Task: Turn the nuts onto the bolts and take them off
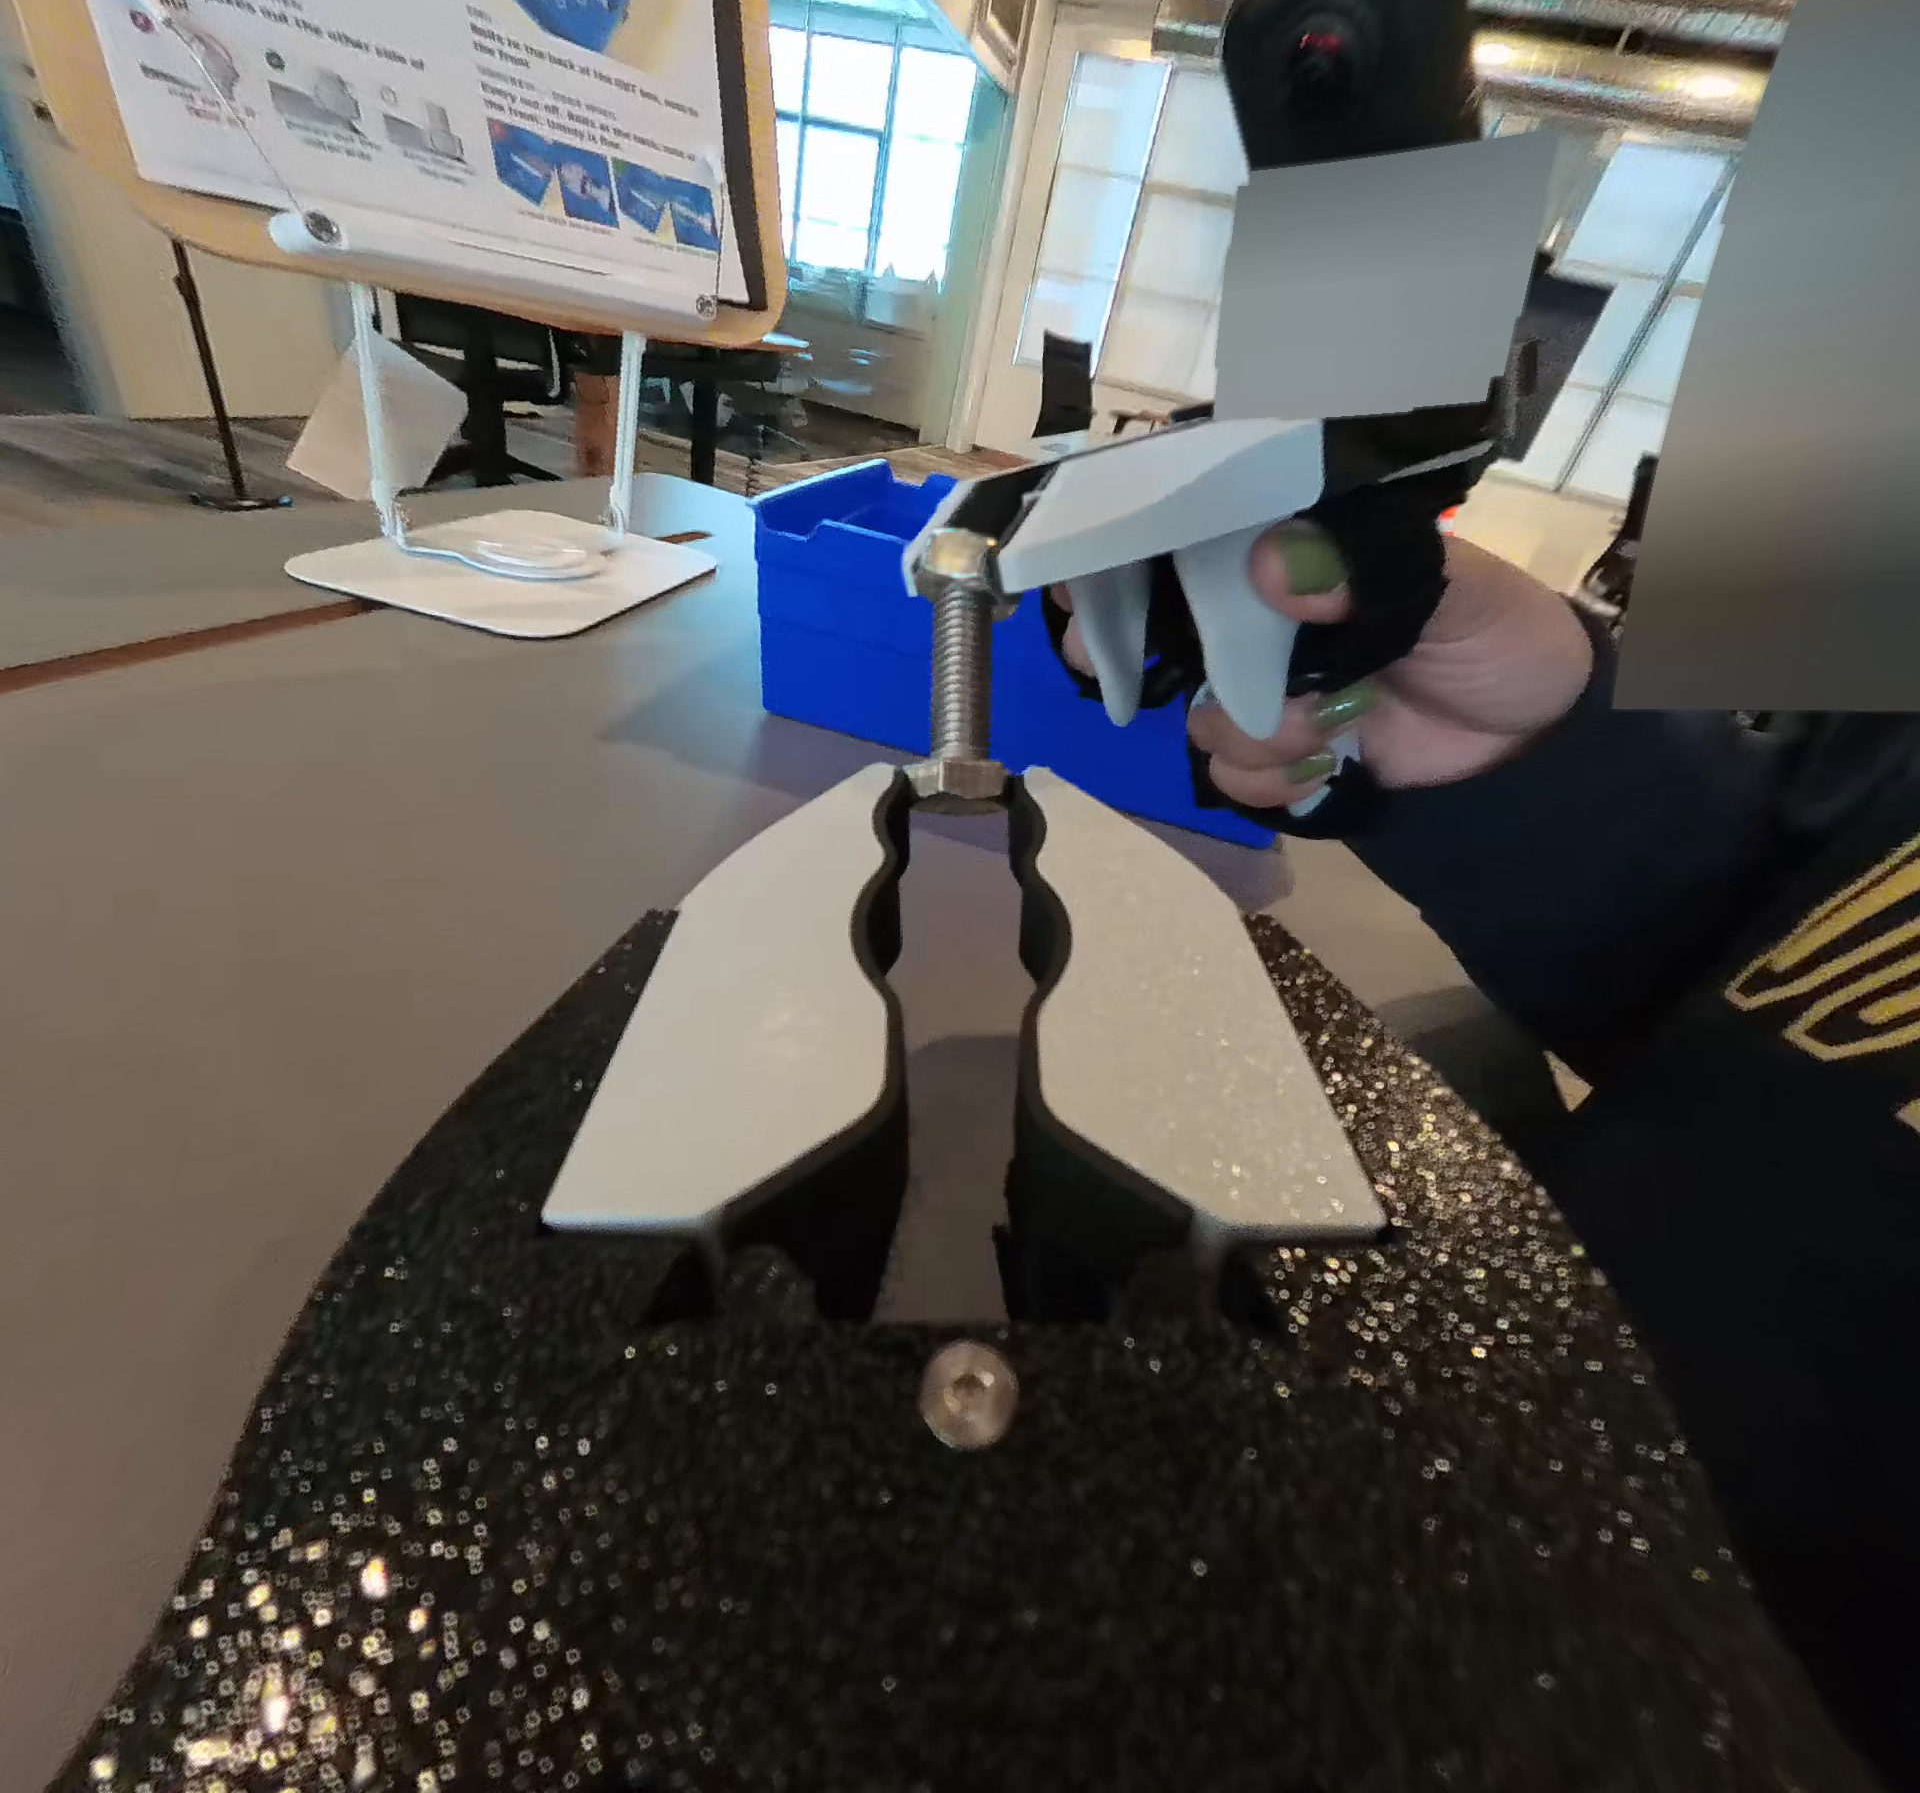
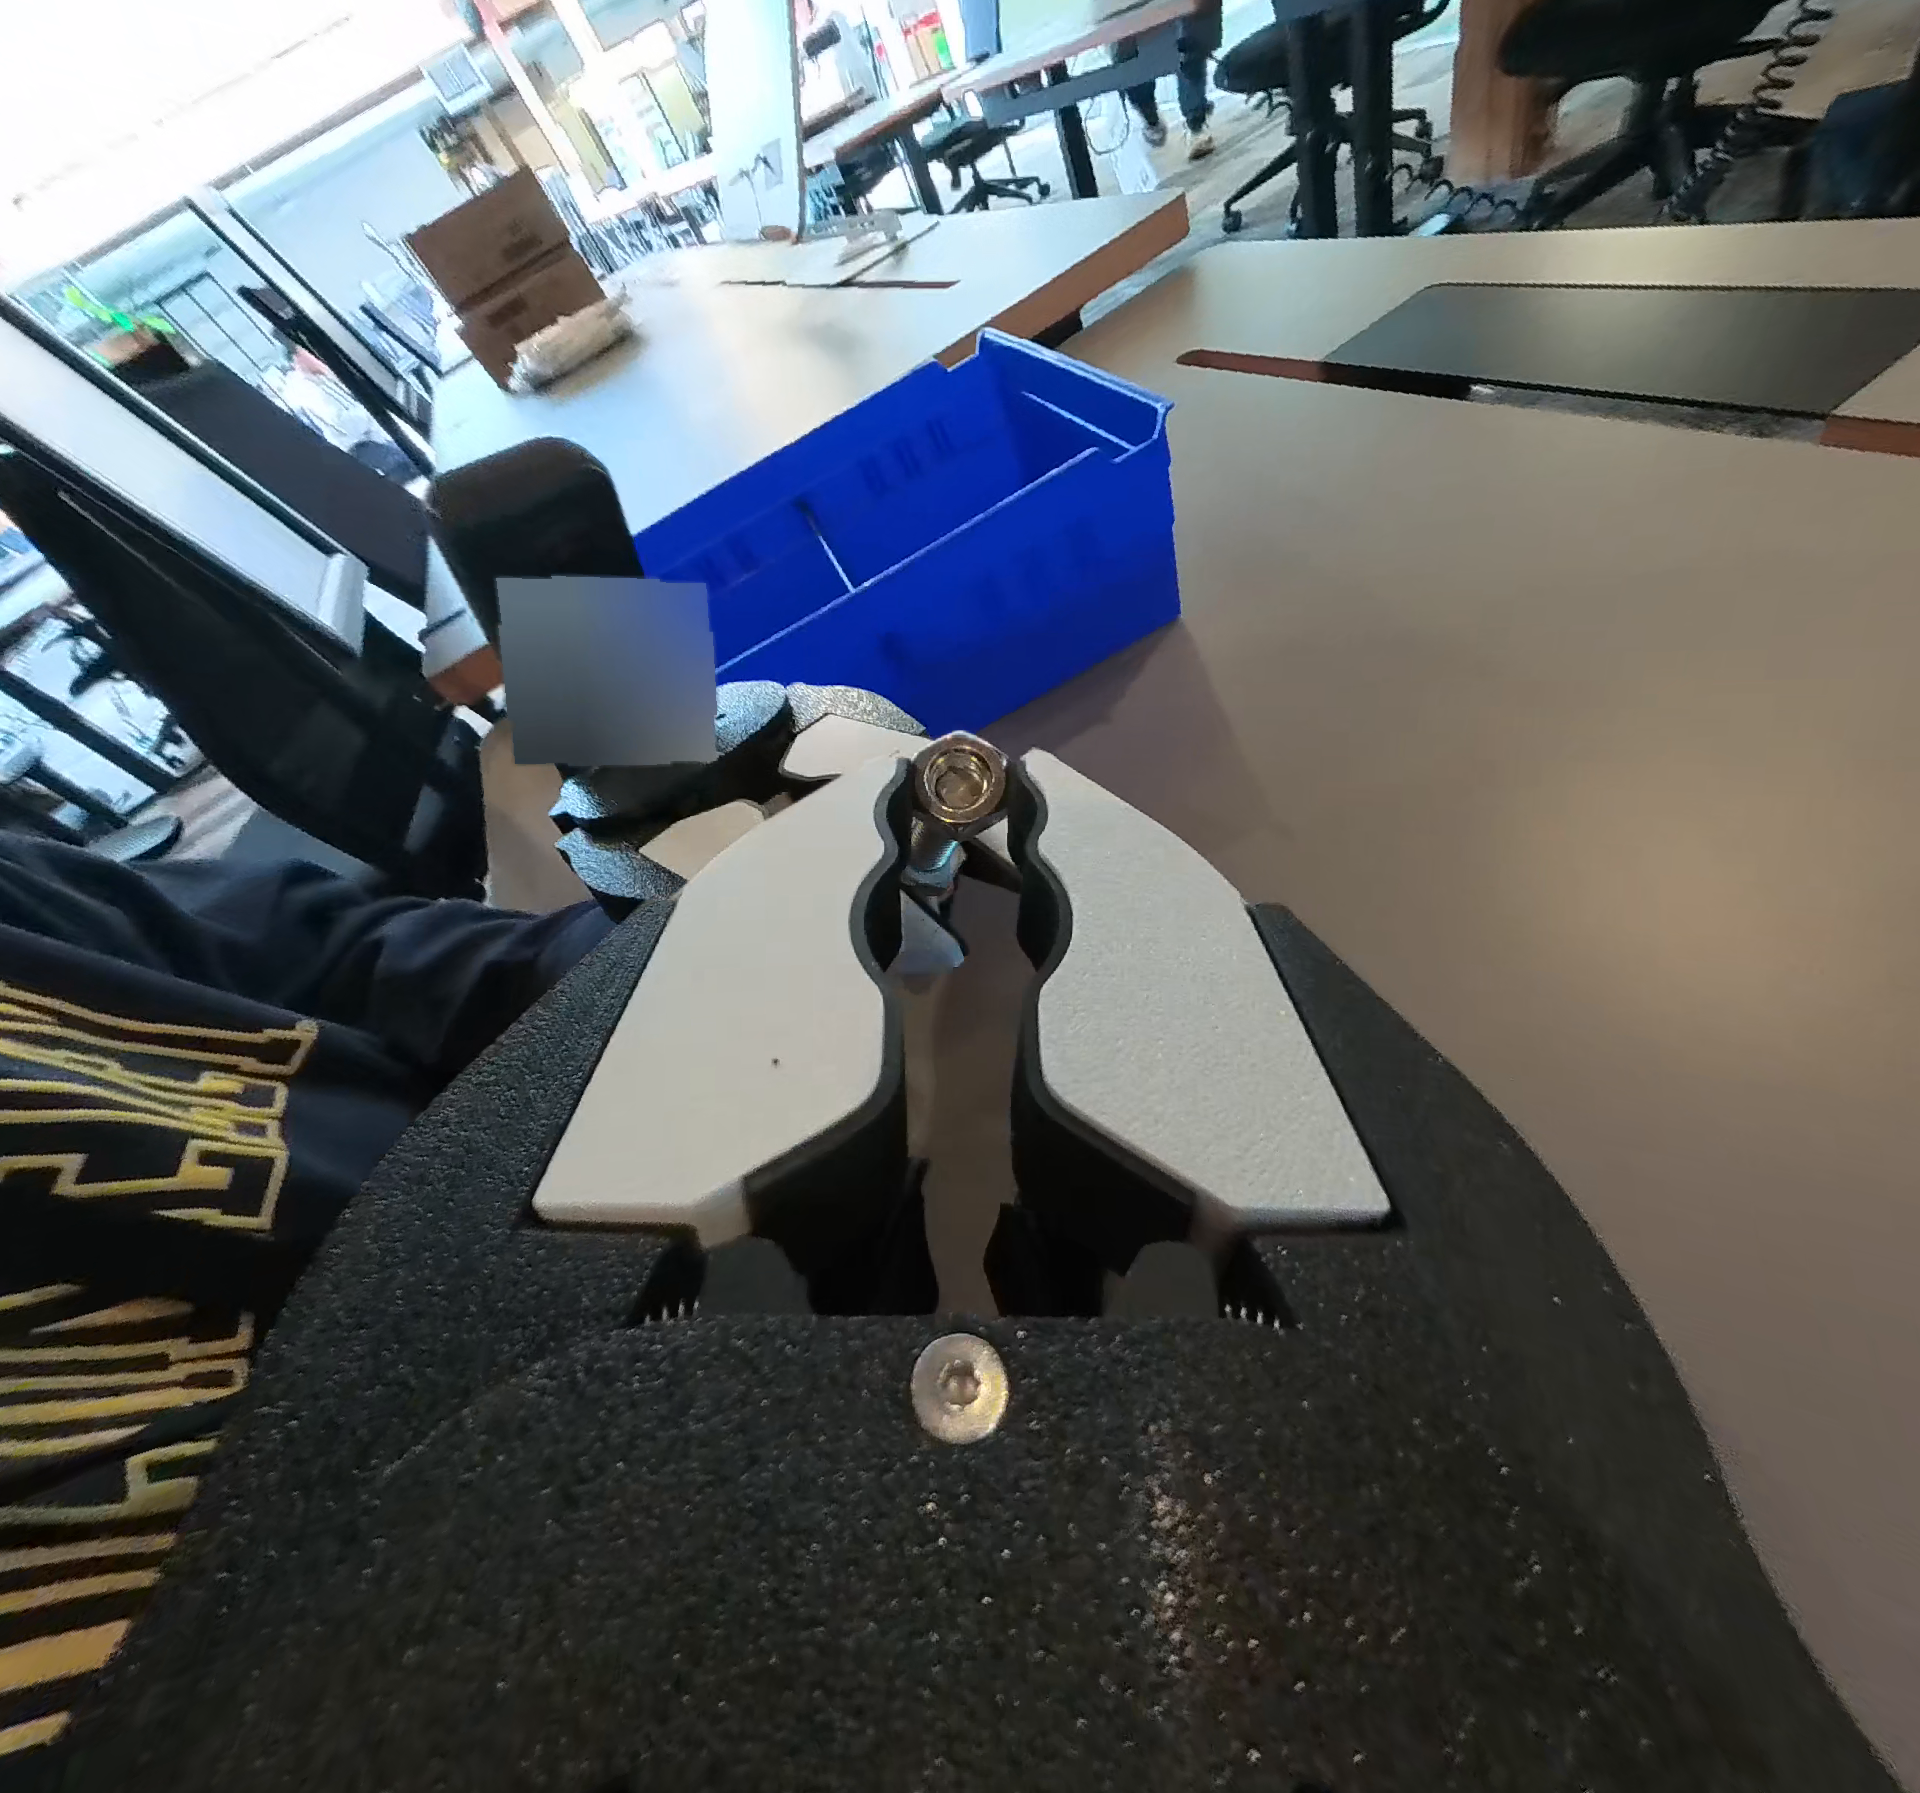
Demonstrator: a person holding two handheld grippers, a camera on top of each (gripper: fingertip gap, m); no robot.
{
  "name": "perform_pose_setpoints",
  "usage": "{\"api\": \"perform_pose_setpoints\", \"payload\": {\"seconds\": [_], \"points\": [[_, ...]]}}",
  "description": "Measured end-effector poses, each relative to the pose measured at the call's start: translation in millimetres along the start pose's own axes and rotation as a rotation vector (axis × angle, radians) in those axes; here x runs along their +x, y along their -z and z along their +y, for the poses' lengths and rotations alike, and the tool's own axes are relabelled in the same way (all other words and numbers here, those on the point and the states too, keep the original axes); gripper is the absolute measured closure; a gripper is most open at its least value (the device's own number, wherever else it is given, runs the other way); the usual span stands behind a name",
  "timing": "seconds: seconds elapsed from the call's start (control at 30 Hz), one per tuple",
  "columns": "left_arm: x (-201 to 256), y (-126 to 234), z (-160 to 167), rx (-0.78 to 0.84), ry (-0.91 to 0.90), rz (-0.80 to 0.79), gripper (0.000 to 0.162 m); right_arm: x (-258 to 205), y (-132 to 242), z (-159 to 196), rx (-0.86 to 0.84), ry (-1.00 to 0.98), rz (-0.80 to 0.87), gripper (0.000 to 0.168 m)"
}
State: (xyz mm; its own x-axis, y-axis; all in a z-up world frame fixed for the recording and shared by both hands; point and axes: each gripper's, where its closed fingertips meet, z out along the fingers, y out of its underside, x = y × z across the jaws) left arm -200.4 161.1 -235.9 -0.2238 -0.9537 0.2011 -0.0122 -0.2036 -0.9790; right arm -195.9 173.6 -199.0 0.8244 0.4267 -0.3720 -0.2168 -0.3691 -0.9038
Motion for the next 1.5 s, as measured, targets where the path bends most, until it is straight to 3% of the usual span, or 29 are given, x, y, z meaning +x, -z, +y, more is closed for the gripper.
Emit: {"api": "perform_pose_setpoints", "payload": {"seconds": [0.2, 0.43, 0.93, 1.23, 1.5], "points": [[8.5, 2.0, -4.6, 0.042, 0.023, 0.110, 0.144, -6.9, 6.7, -1.3, -0.006, -0.049, -0.096, 0.151], [10.2, 2.5, -5.1, 0.053, 0.000, 0.110, 0.144, -8.1, 9.4, 0.3, -0.003, -0.142, -0.157, 0.151], [12.9, 5.2, -11.5, 0.116, 0.096, 0.186, 0.145, -16.3, 9.2, -3.3, 0.022, -0.064, -0.162, 0.149], [32.6, 10.7, -20.4, 0.181, 0.247, 0.407, 0.145, -36.5, 15.3, -13.9, 0.135, 0.191, -0.266, 0.138], [57.4, 17.9, -26.9, 0.192, 0.427, 0.690, 0.144, -63.2, 23.9, -8.8, 0.179, 0.435, -0.495, 0.134]]}}
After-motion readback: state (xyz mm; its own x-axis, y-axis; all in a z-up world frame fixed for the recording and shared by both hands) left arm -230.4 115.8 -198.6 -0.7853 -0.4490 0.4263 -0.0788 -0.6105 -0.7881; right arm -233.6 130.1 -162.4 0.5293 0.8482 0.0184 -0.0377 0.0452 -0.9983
